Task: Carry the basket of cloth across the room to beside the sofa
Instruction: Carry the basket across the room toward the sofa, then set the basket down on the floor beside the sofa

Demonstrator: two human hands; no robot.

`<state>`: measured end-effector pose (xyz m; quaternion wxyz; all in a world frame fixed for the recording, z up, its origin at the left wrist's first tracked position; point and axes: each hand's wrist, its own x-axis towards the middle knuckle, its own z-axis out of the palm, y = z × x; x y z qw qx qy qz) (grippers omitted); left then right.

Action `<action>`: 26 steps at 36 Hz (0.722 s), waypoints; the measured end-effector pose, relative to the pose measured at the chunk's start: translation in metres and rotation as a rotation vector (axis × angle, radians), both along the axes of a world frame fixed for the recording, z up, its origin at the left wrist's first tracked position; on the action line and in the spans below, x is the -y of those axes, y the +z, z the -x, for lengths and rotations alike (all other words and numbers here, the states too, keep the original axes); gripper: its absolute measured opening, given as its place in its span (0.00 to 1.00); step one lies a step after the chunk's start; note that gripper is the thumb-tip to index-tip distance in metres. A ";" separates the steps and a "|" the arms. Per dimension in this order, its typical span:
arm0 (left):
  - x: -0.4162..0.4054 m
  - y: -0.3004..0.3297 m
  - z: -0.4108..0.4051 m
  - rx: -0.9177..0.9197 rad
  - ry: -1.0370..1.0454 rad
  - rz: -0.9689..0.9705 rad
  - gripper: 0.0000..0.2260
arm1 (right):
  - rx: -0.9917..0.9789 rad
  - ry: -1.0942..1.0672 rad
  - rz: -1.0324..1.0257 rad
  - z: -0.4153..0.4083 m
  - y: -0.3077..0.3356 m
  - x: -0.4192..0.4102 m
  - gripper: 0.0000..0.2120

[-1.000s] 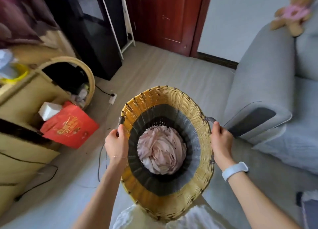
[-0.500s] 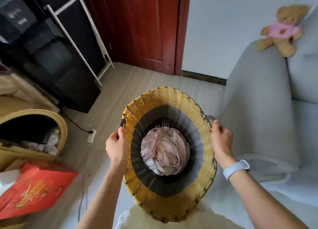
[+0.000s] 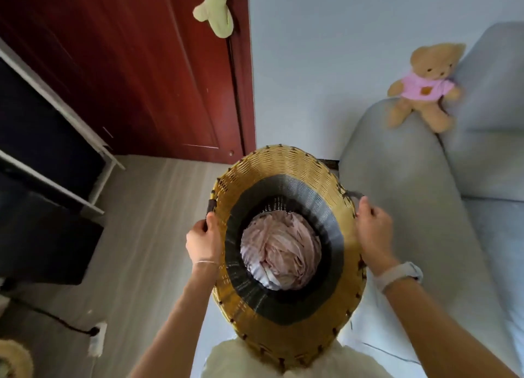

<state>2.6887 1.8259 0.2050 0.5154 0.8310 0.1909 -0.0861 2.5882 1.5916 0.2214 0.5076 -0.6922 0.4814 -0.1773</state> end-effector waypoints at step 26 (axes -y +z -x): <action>0.269 -0.100 -0.297 -0.173 -0.109 -0.177 0.14 | -0.111 -0.070 -0.171 -0.251 -0.119 0.252 0.18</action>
